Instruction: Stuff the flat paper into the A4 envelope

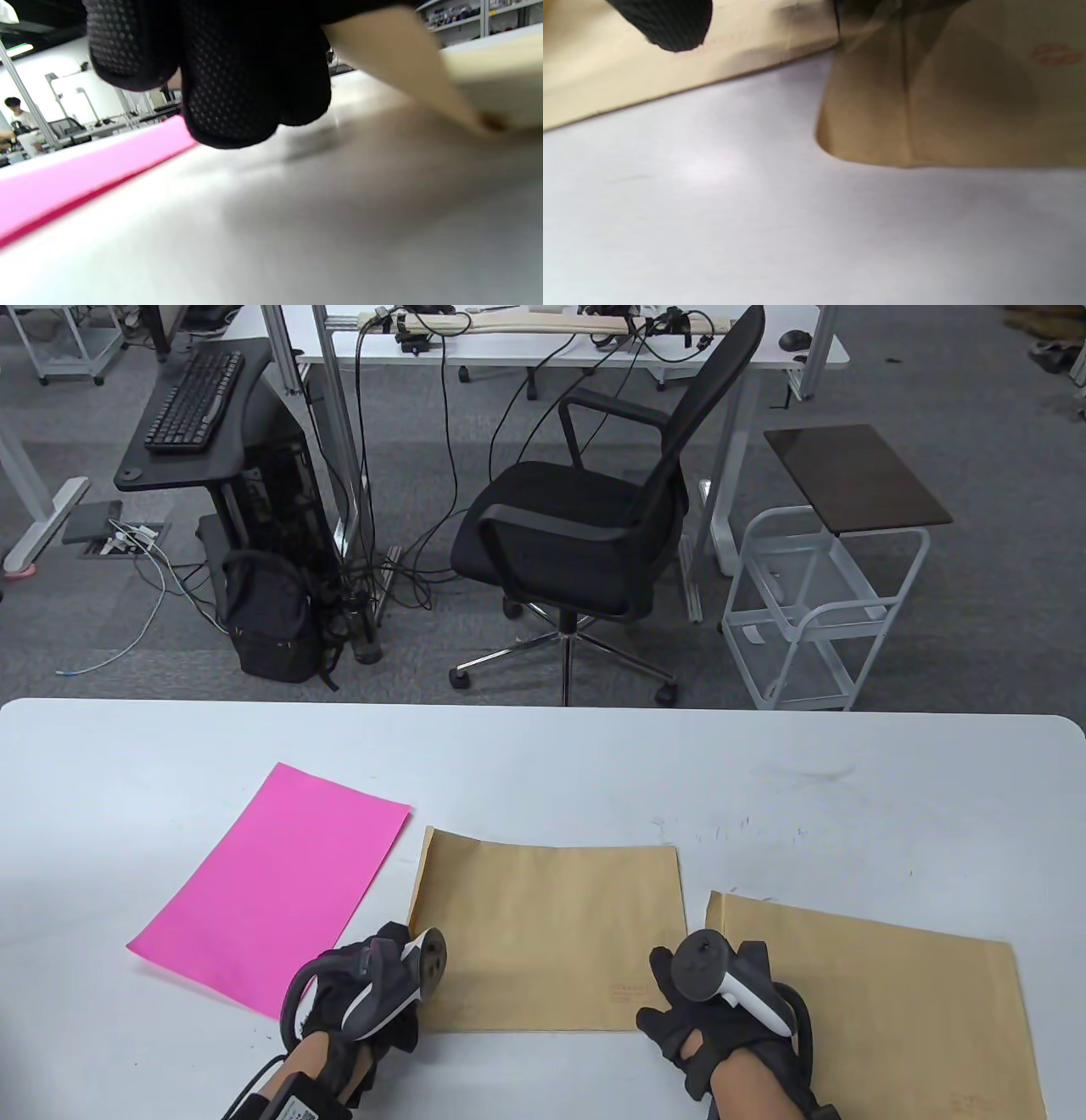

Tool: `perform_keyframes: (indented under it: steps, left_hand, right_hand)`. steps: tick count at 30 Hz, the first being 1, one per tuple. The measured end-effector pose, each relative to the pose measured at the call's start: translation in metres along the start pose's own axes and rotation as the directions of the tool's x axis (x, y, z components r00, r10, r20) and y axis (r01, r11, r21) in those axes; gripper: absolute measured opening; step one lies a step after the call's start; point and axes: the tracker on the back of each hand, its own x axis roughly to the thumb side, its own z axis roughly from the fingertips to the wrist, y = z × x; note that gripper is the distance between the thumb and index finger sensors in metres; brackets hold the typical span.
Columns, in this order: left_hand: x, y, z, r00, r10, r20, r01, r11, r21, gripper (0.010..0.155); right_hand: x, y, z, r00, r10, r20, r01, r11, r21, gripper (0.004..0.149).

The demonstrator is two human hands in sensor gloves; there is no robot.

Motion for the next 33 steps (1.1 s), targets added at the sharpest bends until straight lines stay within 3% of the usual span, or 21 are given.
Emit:
perform_keyframes:
  steps: [8,14,17,22,26,30,33]
  left_hand:
    - [-0.041,0.033,0.002,0.984,0.179,0.010,-0.179,0.976,0.120,0.046]
    - [-0.079,0.057,0.013,0.923,0.352,0.158,-0.379,0.903,0.201,0.045]
    - [-0.094,0.065,0.019,0.856,0.446,0.260,-0.499,0.844,0.195,0.045]
    - [-0.106,0.080,0.033,0.830,0.429,0.357,-0.527,0.813,0.247,0.044]
    - [-0.102,0.090,0.044,0.805,0.417,0.422,-0.550,0.791,0.266,0.044]
    - [-0.094,0.100,0.056,0.767,0.396,0.504,-0.578,0.768,0.277,0.044]
    - [-0.088,0.106,0.064,0.720,0.403,0.565,-0.614,0.749,0.248,0.044]
  right_hand:
    - [0.011,-0.022,0.014,0.983,-0.098,0.155,0.113,0.989,-0.091,0.075]
    - [0.047,-0.046,0.039,0.943,-0.112,0.314,0.178,0.965,-0.190,0.073]
    - [0.067,-0.059,0.050,0.923,-0.121,0.366,0.212,0.952,-0.221,0.073]
    - [0.092,-0.071,0.060,0.881,-0.216,0.420,0.350,0.896,-0.273,0.074]
    - [0.099,-0.070,0.061,0.854,-0.260,0.451,0.444,0.816,-0.370,0.077]
    - [0.093,-0.064,0.054,0.825,-0.298,0.481,0.500,0.781,-0.374,0.081]
    - [0.088,-0.059,0.049,0.682,-0.436,0.587,0.641,0.743,-0.193,0.080]
